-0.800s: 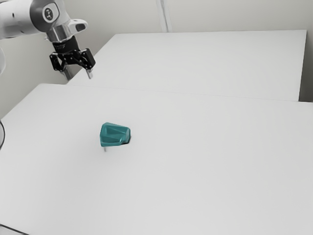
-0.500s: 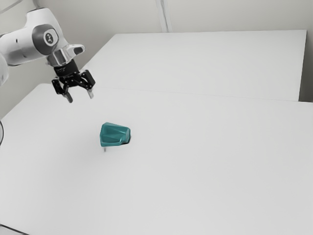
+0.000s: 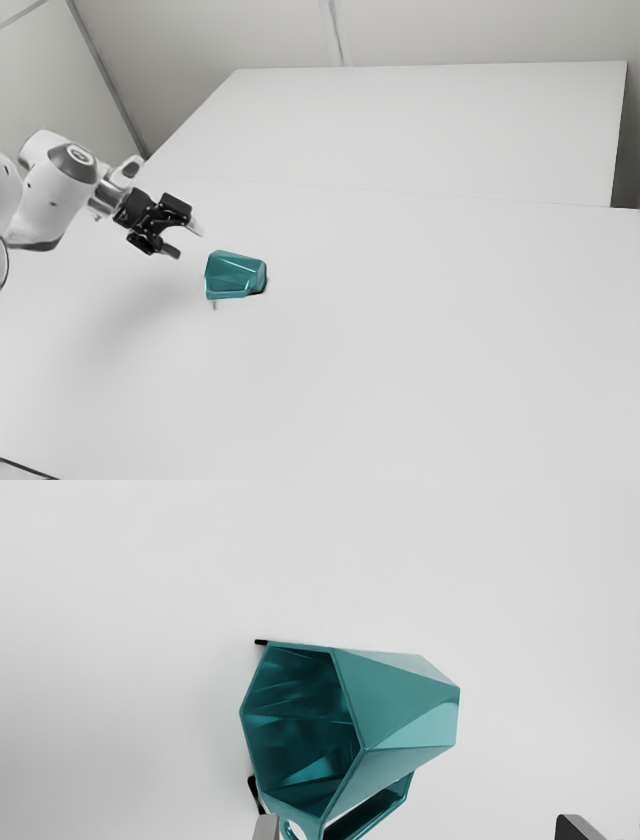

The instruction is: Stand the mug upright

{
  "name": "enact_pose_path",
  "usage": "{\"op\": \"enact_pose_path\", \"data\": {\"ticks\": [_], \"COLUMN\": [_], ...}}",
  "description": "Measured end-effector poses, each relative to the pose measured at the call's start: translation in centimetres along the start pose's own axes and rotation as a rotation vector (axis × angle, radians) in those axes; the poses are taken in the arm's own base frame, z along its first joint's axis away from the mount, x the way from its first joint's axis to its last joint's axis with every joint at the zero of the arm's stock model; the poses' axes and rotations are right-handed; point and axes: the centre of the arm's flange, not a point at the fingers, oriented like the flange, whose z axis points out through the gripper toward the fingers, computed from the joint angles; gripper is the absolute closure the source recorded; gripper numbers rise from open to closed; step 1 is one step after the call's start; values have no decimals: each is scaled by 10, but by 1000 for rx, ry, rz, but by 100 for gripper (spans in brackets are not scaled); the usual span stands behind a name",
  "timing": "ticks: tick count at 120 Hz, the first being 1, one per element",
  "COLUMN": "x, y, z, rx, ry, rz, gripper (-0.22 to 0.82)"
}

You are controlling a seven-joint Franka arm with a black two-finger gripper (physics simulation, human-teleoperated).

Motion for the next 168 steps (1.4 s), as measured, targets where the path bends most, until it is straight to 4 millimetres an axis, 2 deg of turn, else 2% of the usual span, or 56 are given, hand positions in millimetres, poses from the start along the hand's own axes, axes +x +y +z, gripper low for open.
{"op": "enact_pose_path", "data": {"ticks": [20,36,64,80,140,151,168], "x": [-3,-4,-7,-6,-2,-1,0], "y": [-29,-39,-42,-42,-26,-25,-26], "z": [29,30,36,47,88,88,86], "rx": [-131,-170,-169,-171,-206,-206,-203], "ry": [70,119,87,59,30,34,39], "rz": [47,49,4,-30,-117,-126,-133], "gripper": [0,0,0,0,0,13,42]}}
